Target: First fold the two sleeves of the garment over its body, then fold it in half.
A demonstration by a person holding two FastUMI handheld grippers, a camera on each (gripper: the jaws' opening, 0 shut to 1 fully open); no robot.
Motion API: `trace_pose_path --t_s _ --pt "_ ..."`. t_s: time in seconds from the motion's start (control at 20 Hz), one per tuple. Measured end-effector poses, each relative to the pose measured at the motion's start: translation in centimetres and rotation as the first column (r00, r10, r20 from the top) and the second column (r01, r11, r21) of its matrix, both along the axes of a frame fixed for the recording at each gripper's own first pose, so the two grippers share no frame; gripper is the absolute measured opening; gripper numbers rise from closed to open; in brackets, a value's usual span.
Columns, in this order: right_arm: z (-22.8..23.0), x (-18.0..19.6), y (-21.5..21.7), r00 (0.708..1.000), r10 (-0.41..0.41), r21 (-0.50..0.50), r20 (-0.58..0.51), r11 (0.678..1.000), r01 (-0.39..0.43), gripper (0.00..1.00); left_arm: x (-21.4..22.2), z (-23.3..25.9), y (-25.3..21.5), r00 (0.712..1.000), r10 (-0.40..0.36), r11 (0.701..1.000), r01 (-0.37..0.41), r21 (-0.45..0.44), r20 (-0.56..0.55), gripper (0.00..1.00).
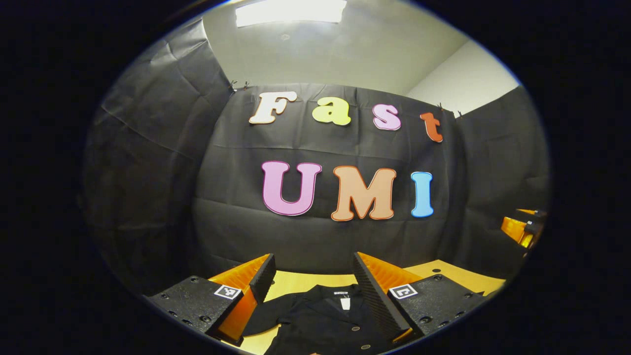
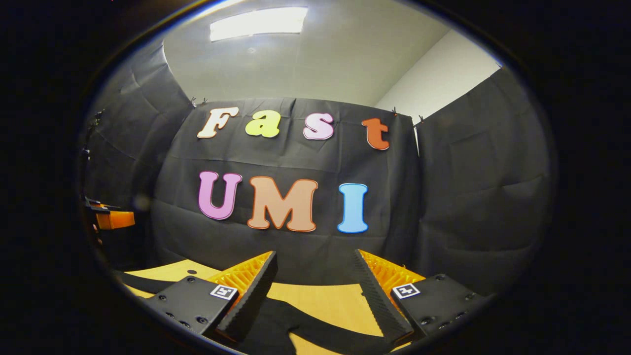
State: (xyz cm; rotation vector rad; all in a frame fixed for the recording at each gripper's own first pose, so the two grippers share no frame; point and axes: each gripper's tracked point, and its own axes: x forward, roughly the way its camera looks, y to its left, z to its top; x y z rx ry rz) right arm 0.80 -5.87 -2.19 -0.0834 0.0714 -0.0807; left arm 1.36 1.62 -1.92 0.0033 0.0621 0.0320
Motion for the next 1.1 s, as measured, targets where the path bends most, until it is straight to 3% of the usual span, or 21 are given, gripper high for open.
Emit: trace_pose_path --t_s 0.2,0.65,0.85,1.1 --pt "-1.6 0.5 -3.7 0.998 -0.034 -0.063 -0.050 0.998 0.031 0.98 0.5 -0.4 -1.3 1.000 0.001 1.000 -0.001 -0.024 -0.014 0.92" --pt "-9.6 1.6 -11.4 0.966 -0.061 -0.062 -0.250 0.997 0.047 0.99 2.4 -0.1 -5.1 1.000 0.029 1.000 -0.029 0.013 -0.011 0.93" --pt "-14.8 1.3 -14.6 0.926 -0.047 -0.056 -0.374 0.998 0.028 0.98 3.3 -0.3 -7.3 0.999 0.042 0.999 -0.041 0.026 -0.019 0.92" --pt "-22.1 0.4 -17.9 0.843 -0.027 -0.009 -0.537 1.000 0.026 0.98 4.7 -1.1 -10.4 0.998 0.054 0.997 -0.051 0.056 -0.040 0.93"
